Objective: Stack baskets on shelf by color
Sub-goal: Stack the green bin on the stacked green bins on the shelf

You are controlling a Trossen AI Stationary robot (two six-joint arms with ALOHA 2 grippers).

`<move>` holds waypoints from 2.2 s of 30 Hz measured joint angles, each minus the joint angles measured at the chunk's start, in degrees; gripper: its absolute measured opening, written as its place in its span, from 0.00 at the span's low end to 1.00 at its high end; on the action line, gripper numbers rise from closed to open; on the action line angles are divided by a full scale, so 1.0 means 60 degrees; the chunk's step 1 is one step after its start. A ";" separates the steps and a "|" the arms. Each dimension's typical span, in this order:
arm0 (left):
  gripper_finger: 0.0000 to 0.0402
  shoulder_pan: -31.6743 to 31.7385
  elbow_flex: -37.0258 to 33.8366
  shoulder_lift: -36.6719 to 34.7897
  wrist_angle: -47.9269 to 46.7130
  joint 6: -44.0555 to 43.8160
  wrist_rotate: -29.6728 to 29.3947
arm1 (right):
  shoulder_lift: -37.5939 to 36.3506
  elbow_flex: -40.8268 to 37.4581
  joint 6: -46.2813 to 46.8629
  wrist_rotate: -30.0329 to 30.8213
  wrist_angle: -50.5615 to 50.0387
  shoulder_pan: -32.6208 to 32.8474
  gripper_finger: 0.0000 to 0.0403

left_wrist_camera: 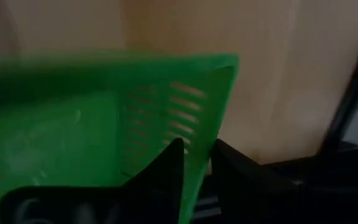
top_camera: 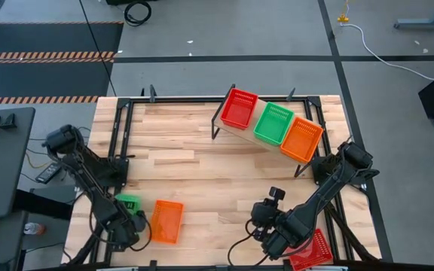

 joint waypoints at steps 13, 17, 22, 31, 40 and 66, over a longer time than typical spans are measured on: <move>0.01 0.1615 0.2237 -0.0163 -0.4500 0.3569 -0.1210 | 0.0000 0.0000 -0.0006 0.0248 0.0010 0.0000 0.33; 0.05 0.2005 0.3154 -0.0168 -0.5659 0.3647 -0.1759 | -0.0004 0.0000 -0.0002 0.0248 0.0040 0.0013 0.33; 0.13 0.2038 0.3635 -0.0168 -0.5873 0.3518 -0.2095 | -0.0004 0.0000 0.0027 0.0244 0.0076 0.0022 0.33; 0.38 0.1520 0.2261 -0.0172 -0.4587 0.1942 -0.2117 | -0.0011 0.0000 0.0034 0.0244 0.0143 0.0080 0.33; 0.51 0.1254 0.0831 -0.0172 -0.2883 0.1130 -0.2104 | -0.0011 0.0000 0.0063 0.0244 0.0146 0.0076 0.33; 0.03 0.4846 0.3953 -0.0172 -0.5120 0.7810 -0.6913 | -0.0011 0.0000 -0.0034 0.0067 0.0136 0.0073 0.33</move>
